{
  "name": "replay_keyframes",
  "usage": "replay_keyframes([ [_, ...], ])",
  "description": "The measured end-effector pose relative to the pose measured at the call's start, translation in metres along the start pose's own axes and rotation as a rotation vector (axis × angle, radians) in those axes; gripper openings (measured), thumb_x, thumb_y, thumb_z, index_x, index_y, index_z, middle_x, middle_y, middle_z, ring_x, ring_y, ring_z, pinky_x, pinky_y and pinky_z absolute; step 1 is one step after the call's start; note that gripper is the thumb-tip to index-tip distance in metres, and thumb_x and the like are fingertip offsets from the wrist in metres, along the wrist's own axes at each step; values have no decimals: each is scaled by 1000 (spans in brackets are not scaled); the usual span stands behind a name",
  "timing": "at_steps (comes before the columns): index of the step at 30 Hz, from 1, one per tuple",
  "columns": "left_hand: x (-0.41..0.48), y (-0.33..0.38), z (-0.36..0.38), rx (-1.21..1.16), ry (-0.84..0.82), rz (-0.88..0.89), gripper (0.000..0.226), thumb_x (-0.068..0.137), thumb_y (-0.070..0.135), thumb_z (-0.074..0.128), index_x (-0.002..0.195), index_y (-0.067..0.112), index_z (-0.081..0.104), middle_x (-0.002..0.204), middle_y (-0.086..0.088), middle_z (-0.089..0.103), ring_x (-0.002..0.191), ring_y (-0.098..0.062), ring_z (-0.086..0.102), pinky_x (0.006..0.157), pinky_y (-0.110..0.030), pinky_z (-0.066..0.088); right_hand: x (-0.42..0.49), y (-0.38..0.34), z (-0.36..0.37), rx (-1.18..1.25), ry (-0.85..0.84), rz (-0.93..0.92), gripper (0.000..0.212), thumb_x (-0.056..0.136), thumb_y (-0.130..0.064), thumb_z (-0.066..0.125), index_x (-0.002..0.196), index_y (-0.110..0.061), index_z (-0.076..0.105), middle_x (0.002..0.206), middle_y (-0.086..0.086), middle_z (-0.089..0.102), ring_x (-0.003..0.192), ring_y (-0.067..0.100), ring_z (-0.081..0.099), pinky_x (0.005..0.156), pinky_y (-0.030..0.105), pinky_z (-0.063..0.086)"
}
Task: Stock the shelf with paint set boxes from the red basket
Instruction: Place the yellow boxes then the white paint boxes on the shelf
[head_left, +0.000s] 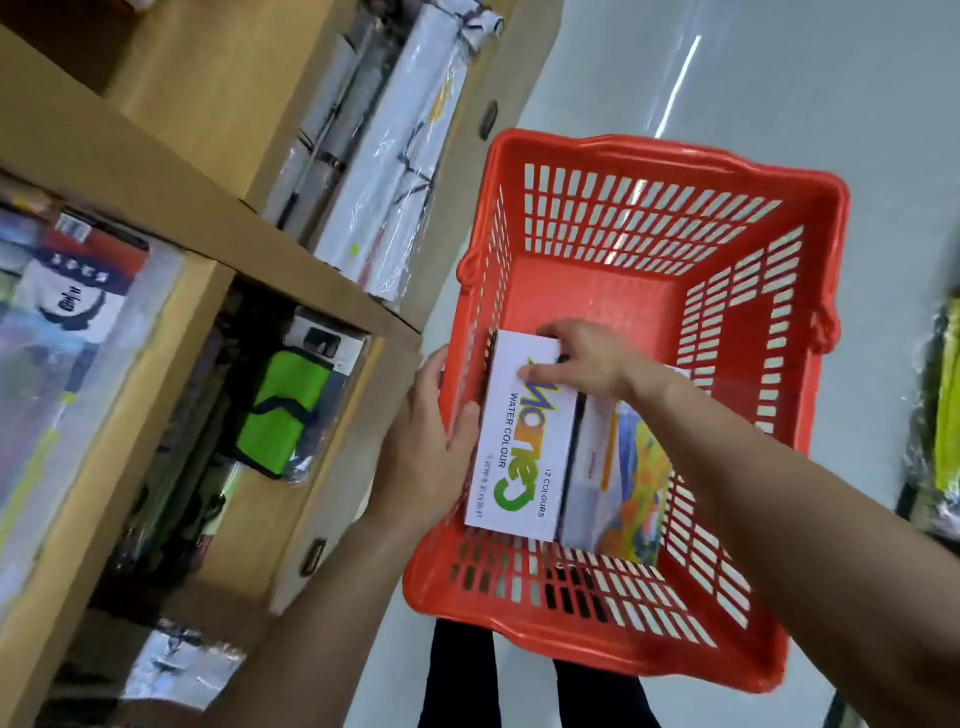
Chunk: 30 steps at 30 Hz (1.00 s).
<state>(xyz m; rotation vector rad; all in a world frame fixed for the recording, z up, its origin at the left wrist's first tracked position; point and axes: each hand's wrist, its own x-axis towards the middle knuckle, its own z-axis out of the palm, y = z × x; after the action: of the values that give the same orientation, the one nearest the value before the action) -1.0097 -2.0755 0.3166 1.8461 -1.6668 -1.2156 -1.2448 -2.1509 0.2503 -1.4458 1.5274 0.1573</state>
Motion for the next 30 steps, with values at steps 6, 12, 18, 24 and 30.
replay_keyframes([
  [6, 2, -4, 4, 23, 45, -36, 44, 96, 30, 56, 129, 52, 39, 113, 28, 55, 109, 2, 57, 90, -29, 47, 26, 10, -2, 157, -99, 47, 64, 50, -75, 75, 98, -34, 74, 96, -14, 80, 90, 11, 74, 88, 31, 54],
  [12, 1, 0, 4, 23, 30, -53, 45, 94, 35, 56, 134, 47, 40, 121, 12, 62, 111, -11, 63, 92, -40, 54, 31, 12, -4, 210, -168, 52, 60, 48, -79, 77, 96, -45, 72, 87, -28, 78, 80, -5, 74, 80, 25, 53],
  [18, 1, 2, 4, 31, 34, -90, 44, 92, 41, 56, 132, 49, 39, 121, 11, 66, 107, -11, 66, 90, -44, 57, 10, 7, -5, 242, -76, -5, 86, 48, -75, 74, 124, -36, 59, 111, -13, 70, 107, 17, 69, 100, 38, 53],
  [24, -1, 9, 2, 26, 17, -106, 54, 87, 49, 58, 138, 35, 45, 125, 7, 67, 111, -14, 66, 91, -47, 56, -36, -3, 1, 295, 101, -108, 94, 55, -70, 71, 138, -30, 56, 130, -1, 60, 124, 24, 58, 110, 47, 45],
  [30, -3, 13, 1, 35, 16, -116, 60, 81, 62, 59, 134, 39, 45, 117, 12, 69, 103, -10, 68, 82, -40, 60, -69, -3, 16, 340, 235, -159, 82, 68, -62, 82, 140, -35, 56, 131, -10, 55, 129, 18, 54, 110, 46, 45],
])
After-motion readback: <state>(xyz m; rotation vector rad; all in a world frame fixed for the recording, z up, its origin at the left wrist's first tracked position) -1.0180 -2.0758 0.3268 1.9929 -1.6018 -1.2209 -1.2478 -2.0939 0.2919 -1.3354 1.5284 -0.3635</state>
